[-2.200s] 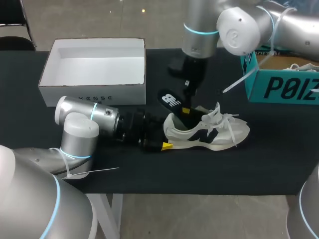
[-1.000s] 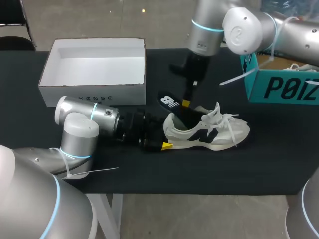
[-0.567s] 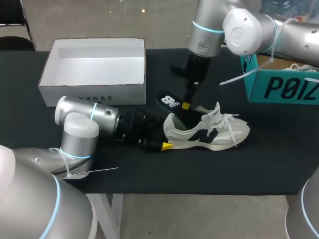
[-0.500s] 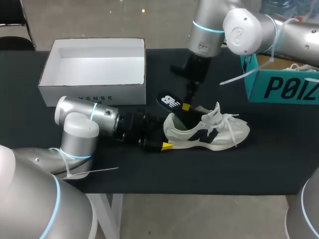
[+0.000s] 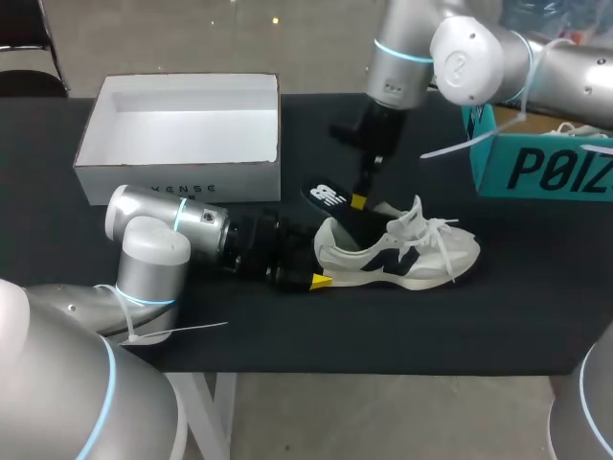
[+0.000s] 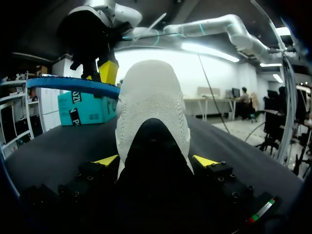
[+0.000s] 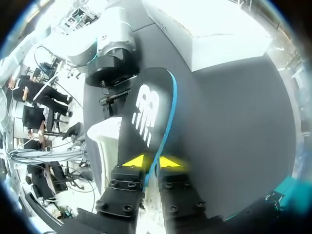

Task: Take the shoe out of the shoebox, open the shoe tongue, remove and reinsert the insole, then place the shoe into the shoebox

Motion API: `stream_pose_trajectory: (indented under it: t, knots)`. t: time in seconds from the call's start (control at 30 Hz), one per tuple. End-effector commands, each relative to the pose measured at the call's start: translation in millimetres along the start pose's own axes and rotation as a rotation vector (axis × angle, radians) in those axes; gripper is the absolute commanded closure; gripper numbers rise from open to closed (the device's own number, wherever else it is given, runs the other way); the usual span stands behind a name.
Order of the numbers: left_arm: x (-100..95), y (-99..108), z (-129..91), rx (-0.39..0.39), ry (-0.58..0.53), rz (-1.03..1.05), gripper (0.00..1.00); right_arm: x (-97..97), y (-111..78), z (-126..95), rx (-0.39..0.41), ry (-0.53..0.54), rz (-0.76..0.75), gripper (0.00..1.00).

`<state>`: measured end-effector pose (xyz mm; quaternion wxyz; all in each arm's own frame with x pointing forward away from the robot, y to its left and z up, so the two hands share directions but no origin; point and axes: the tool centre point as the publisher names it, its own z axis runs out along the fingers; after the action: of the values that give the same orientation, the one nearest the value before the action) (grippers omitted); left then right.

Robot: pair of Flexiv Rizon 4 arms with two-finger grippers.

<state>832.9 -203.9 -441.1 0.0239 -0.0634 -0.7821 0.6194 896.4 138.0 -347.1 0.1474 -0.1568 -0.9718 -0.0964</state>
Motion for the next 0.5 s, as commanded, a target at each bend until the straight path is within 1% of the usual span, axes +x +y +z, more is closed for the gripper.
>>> stream_pose_trajectory:
  t: [0.03,0.2,0.27,0.5]
  knots:
    - [1.6,9,6,-0.001,-0.001,0.0,1.0,0.1,-3.0,-3,-0.013,-0.005,0.004,1.0]
    - [1.6,9,6,-0.001,-0.001,0.0,1.0,4.1,-4.8,-10,-0.056,-0.006,0.006,1.0]
    - [1.6,9,6,-0.001,-0.001,0.0,1.0,5.9,-5.2,-13,-0.053,-0.009,0.011,1.0]
    - [1.6,9,6,-0.001,-0.001,0.0,1.0,9.3,-4.6,-28,-0.081,-0.027,0.018,1.0]
